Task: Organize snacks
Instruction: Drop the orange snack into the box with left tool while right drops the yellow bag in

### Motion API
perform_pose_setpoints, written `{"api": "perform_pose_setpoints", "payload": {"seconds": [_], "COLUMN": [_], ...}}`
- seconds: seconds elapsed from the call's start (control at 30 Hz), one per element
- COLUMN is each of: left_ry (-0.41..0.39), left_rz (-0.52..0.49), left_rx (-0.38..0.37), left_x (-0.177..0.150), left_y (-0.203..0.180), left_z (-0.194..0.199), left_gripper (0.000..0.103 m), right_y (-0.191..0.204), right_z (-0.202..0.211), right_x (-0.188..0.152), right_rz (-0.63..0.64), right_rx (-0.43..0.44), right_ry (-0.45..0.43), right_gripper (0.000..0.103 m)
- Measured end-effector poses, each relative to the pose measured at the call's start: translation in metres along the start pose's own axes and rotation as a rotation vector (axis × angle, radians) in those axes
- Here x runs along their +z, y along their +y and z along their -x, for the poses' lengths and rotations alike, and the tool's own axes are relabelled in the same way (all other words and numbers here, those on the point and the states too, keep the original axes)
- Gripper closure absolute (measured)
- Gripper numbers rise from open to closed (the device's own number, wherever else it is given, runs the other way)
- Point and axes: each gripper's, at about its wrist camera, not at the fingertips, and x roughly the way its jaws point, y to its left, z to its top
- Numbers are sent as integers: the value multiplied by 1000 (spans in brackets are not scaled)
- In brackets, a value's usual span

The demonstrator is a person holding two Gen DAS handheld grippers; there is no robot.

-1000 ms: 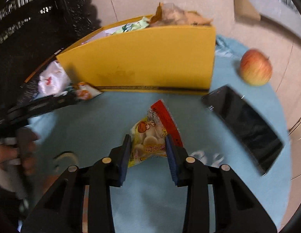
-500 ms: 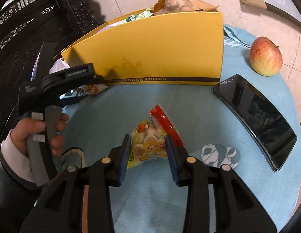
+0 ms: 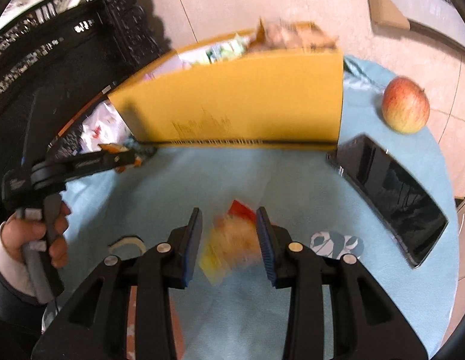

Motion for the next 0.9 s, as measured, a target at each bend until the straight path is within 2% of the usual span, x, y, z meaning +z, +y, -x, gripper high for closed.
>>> {"api": "perform_pose_setpoints", "payload": {"seconds": [0.27, 0.33, 0.37, 0.4, 0.47, 0.5, 0.53, 0.67, 0.77, 0.8, 0.83, 0.87, 0.9], "left_ry": [-148, -177, -182, -183, -179, -176, -173, -116, -97, -93, -90, -89, -85], "left_rz": [-52, -59, -59, -60, -64, -68, -71, -50, -52, -55, -53, -50, -50], "left_rx": [-59, -56, -59, -67, -79, -83, -85, -88, -92, -91, -95, -96, -96], "left_x": [37, 51, 55, 57, 55, 54, 53, 43, 37, 34, 33, 31, 29], "left_y": [-17, -24, -25, -27, -29, -29, -28, -24, -24, -24, -23, -22, -22], "left_z": [70, 81, 82, 82, 79, 76, 72, 50, 47, 48, 48, 49, 49], "left_gripper": [59, 59, 59, 59, 59, 59, 59, 59, 59, 59, 59, 59, 59], "right_y": [-3, 0, 2, 4, 7, 9, 11, 10, 11, 11, 10, 8, 8], "right_z": [48, 54, 52, 45, 31, 20, 14, -26, -48, -54, -58, -56, -52], "right_x": [34, 51, 55, 56, 44, 32, 24, -9, -19, -23, -26, -24, -23], "right_rz": [-25, 6, 31, 66, 119, 161, 180, 225, 248, 249, 238, 226, 222], "right_rx": [6, -17, -40, -67, -117, -143, -147, -210, -234, -223, -191, -179, -194], "right_ry": [-178, -188, -160, -93, -19, 16, 35, 151, 179, 194, 210, 198, 194], "right_gripper": [66, 66, 61, 42, 18, 8, 6, 6, 7, 31, 34, 49, 56]}}
